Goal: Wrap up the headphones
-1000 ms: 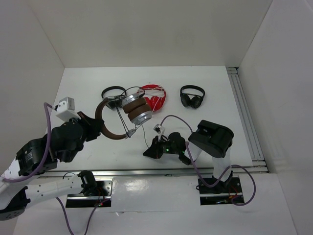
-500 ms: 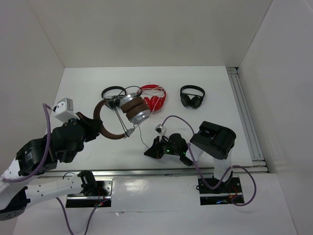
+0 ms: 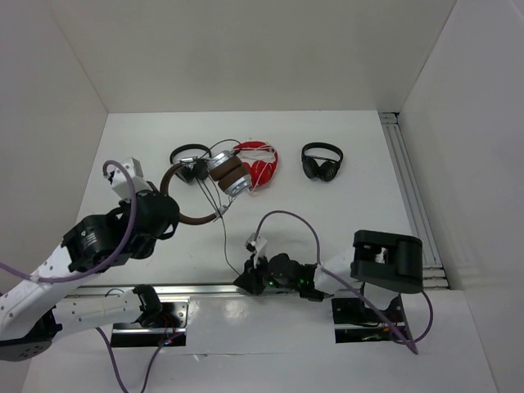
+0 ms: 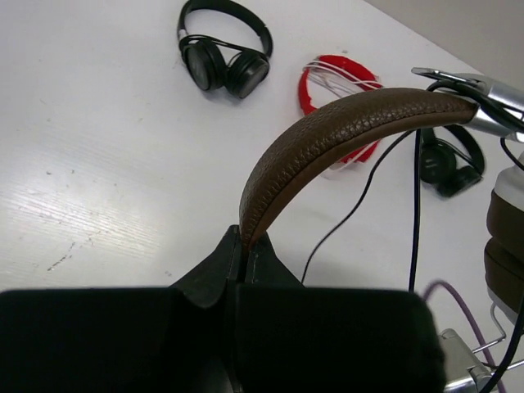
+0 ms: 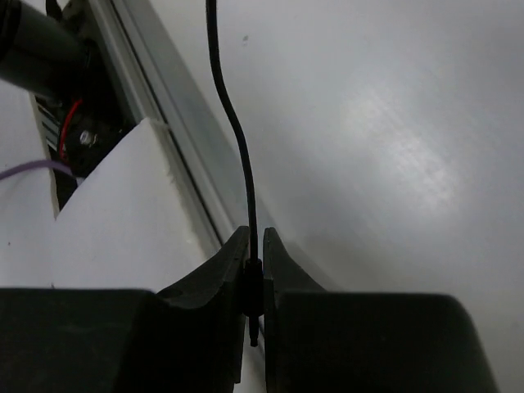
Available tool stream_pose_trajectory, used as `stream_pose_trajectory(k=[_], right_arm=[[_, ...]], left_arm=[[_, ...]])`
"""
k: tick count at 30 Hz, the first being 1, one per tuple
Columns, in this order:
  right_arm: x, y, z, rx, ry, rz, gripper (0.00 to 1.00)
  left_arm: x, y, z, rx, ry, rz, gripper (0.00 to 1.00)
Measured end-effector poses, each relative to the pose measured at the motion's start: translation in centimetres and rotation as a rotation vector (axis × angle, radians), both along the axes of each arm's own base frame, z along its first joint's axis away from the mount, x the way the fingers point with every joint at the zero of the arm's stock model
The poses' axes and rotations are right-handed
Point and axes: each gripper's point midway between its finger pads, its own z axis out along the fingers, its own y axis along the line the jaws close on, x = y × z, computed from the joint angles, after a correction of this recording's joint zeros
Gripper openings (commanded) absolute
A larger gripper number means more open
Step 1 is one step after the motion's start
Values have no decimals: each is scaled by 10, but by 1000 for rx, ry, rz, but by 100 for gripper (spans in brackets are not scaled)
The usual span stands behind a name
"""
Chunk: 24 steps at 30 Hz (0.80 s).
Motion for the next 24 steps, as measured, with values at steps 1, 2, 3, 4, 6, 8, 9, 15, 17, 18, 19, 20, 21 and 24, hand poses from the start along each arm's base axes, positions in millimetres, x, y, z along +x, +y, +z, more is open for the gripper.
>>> stream_pose_trajectory(k=[1, 2, 3, 4, 6, 8, 9, 15, 17, 18, 19, 20, 21, 24], right_arm=[[-10, 1, 4, -6, -15, 3, 0], [-21, 2, 9, -15, -31, 10, 0], [-29, 1, 14, -20, -46, 11, 0], [-37, 1, 20, -21, -58, 17, 0], [-49, 1, 33, -28, -89, 13, 0], [-58, 1, 48, -31, -119, 1, 0], [-61, 1, 56, -28, -132, -5, 0], [-89, -3, 95, -27, -200, -12, 0], [-98, -3, 105, -36, -222, -10, 0], [-101, -3, 110, -42, -232, -12, 0], [-104, -2, 115, -44, -243, -12, 0], [-107, -1, 119, -48, -251, -13, 0], [-110, -1, 124, -53, -261, -13, 0], [-116, 2, 139, -64, -292, -17, 0]], left_arm=[[3, 1, -2, 14, 6, 15, 0], [6, 1, -4, 28, 12, 28, 0], [9, 0, -6, 39, 17, 39, 0], [13, 2, -8, 51, 18, 49, 0], [17, 6, -12, 71, 22, 69, 0], [23, 13, -16, 85, 26, 99, 0], [25, 17, -19, 92, 29, 117, 0], [39, 28, -54, 157, 94, 157, 0], [42, 28, -66, 180, 126, 152, 0], [43, 26, -72, 187, 141, 150, 0], [45, 25, -77, 193, 158, 146, 0], [47, 23, -80, 199, 169, 145, 0], [49, 22, -84, 203, 179, 147, 0], [53, 21, -97, 214, 212, 152, 0]])
